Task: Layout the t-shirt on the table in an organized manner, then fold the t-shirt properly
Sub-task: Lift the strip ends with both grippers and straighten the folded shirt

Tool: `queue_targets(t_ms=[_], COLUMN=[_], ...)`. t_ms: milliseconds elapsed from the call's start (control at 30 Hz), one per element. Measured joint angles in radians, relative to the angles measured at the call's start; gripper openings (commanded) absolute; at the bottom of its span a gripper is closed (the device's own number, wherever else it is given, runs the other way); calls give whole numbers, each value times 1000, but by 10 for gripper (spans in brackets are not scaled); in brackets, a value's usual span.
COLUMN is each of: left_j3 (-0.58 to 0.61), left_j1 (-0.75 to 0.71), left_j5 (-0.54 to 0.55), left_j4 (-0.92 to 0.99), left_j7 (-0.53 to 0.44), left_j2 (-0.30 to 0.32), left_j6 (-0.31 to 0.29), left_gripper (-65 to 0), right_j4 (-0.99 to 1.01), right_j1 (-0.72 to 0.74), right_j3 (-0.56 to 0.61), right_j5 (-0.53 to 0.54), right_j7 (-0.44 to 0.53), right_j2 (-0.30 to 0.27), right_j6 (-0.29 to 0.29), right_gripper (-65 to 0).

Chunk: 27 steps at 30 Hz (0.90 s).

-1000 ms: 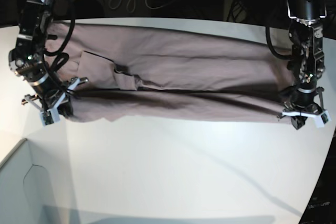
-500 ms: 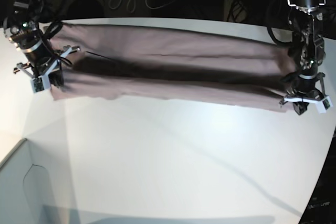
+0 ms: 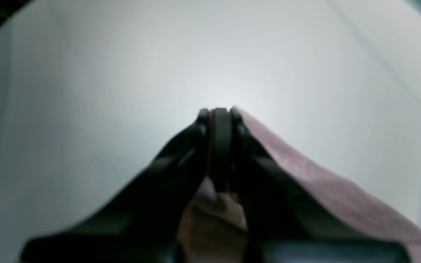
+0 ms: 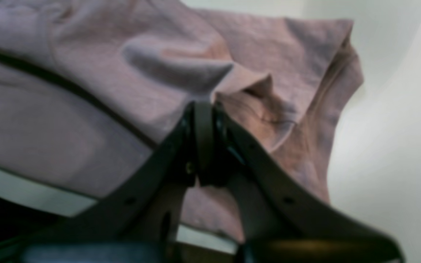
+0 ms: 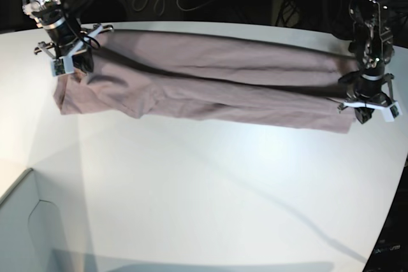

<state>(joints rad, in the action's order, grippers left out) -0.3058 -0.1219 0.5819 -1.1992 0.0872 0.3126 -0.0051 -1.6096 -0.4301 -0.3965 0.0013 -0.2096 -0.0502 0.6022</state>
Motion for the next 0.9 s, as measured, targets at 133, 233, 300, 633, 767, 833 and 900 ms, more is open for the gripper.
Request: queue_targets(t_ms=[133, 233, 300, 633, 767, 833, 900], left_j3=[0, 0, 0, 0, 0, 0, 0], left_j1=[0, -4, -14, -25, -27, -29, -36], left_j5=[0, 0, 0, 0, 0, 0, 0], left_j4=[17, 14, 12, 16, 16, 16, 16], left_j7=[-1, -5, -9, -8, -8, -8, -8], left_j2=[0, 1, 1, 0, 0, 0, 0], left_j6=[2, 1, 1, 1, 1, 1, 1], left_gripper=[-649, -649, -649, -649, -649, -649, -649], right_j4=[39, 39, 31, 24, 86, 107, 118], right_j1=[5, 12, 8, -37, -32, -30, -22], right_j3=[0, -3, -5, -17, -17, -16, -16], right_j5=[-1, 0, 0, 0, 0, -3, -1], right_j7=[0, 2, 6, 55, 50, 50, 50], right_j2=[-1, -4, -5, -5, -5, -11, -24], right_j6=[0, 0, 0, 0, 0, 0, 0], right_gripper=[-650, -650, -650, -650, -650, -650, -650])
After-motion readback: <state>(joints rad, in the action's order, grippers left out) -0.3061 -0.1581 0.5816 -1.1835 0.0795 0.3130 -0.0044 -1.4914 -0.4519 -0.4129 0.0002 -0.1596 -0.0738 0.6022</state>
